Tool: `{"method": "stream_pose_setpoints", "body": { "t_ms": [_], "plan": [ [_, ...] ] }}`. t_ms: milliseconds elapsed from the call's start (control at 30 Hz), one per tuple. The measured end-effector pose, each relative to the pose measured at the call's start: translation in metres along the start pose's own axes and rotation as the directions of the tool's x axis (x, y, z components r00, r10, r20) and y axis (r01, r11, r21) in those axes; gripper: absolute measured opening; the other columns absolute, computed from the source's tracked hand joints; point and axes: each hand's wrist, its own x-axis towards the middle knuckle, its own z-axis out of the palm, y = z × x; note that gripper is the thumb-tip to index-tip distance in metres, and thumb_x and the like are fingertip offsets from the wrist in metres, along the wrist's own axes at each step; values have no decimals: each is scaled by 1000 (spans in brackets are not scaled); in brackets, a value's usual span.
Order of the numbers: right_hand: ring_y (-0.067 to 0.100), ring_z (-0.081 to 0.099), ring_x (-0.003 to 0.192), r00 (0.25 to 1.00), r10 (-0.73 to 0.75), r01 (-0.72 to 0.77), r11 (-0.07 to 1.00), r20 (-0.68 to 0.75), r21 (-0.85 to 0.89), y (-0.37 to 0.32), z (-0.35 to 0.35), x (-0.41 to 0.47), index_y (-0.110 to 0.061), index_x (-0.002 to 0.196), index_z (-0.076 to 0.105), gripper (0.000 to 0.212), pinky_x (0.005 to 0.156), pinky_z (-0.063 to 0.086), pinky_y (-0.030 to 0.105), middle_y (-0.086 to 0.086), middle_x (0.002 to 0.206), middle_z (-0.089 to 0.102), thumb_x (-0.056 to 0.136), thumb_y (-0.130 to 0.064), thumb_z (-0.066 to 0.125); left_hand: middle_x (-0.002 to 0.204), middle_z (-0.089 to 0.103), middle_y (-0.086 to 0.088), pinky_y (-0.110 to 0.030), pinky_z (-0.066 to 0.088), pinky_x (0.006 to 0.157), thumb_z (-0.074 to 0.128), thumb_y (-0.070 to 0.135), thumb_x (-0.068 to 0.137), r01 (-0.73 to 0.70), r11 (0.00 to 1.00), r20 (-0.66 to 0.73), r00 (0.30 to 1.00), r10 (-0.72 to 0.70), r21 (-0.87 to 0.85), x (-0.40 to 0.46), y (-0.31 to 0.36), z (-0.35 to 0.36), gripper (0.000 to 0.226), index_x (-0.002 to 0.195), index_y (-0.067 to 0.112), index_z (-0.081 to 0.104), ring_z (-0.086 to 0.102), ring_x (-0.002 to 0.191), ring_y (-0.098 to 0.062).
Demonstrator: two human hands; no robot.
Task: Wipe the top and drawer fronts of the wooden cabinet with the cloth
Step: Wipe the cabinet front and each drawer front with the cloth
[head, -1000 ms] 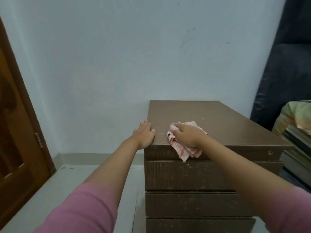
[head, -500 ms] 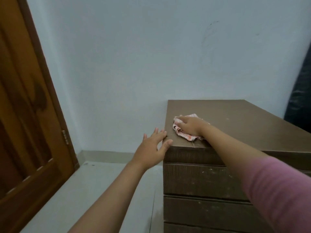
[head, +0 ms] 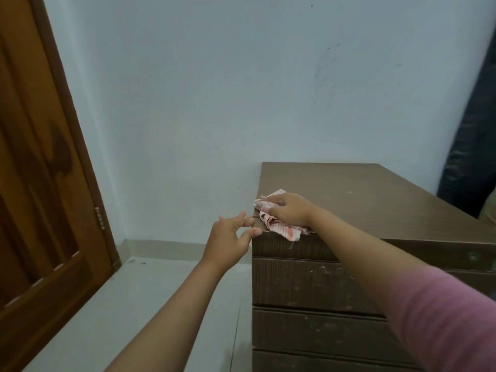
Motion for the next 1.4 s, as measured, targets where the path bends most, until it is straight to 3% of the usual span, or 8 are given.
{"method": "stream_pose_setpoints", "body": {
  "t_ms": [400, 700, 800, 1000, 1100, 1200, 1300, 1400],
  "plan": [
    [13, 46, 128, 999, -39, 39, 998, 9, 41, -27, 2, -51, -33, 134, 53, 40, 104, 35, 31, -12, 142, 48, 96, -42, 46, 106, 71, -2, -41, 16, 116, 72, 24, 78, 68, 991, -88, 993, -78, -115, -11, 10, 3, 13, 86, 13, 72, 60, 110, -12],
    [15, 52, 100, 999, 21, -20, 1000, -48, 11, -30, -1, -90, -30, 136, 51, 41, 87, 45, 33, -2, 121, 60, 96, -38, 50, 106, 71, -3, -45, 18, 115, 70, 26, 80, 77, 993, -77, 993, -84, -86, -12, 9, 4, 15, 84, 12, 70, 61, 110, -16],
    [13, 54, 97, 997, 25, -23, 999, -76, 29, -29, -1, -103, -29, 132, 53, 37, 84, 46, 31, 0, 121, 61, 96, -35, 51, 107, 71, -4, -44, 15, 116, 68, 26, 81, 69, 994, -69, 995, -74, -81, -13, 11, 2, 15, 82, 11, 68, 61, 111, -17],
    [9, 62, 85, 987, 34, -14, 992, -157, 127, -26, -7, -134, -31, 112, 61, 18, 74, 49, 24, -10, 95, 65, 96, -30, 53, 111, 69, -7, -41, 12, 115, 65, 26, 85, 60, 996, -75, 995, -65, -61, -15, 12, 2, 17, 87, 10, 68, 61, 110, -21],
    [9, 65, 74, 951, 72, 3, 971, -302, 241, -17, -11, -153, -30, 110, 60, 16, 62, 50, 20, -8, 88, 67, 96, -25, 53, 110, 69, -8, -41, 12, 115, 63, 26, 86, 47, 998, -75, 996, -50, -46, -15, 10, 4, 17, 88, 10, 68, 61, 108, -22],
    [8, 65, 69, 831, 145, -25, 974, -537, 225, 1, -13, -164, -27, 111, 60, 17, 55, 49, 19, -9, 83, 66, 95, -22, 54, 108, 70, -7, -40, 11, 115, 63, 27, 86, 24, 999, -79, 997, -27, -36, -14, 8, 4, 17, 86, 11, 67, 63, 105, -23],
    [13, 63, 75, 744, 216, -169, 976, -632, 136, 20, -12, -159, -22, 116, 61, 21, 63, 50, 26, -7, 88, 65, 96, -25, 54, 107, 70, -8, -40, 10, 115, 63, 27, 86, 20, 999, -82, 996, -23, -35, -14, 7, 5, 17, 86, 10, 67, 63, 105, -24],
    [13, 58, 76, 756, 281, -314, 948, -591, 50, 26, 0, -147, -19, 118, 61, 27, 82, 50, 39, -5, 87, 63, 97, -33, 49, 110, 69, -8, -41, 11, 115, 63, 27, 86, 20, 999, -81, 996, -22, -29, -15, 6, 6, 19, 90, 10, 67, 61, 108, -24]
  ]
}}
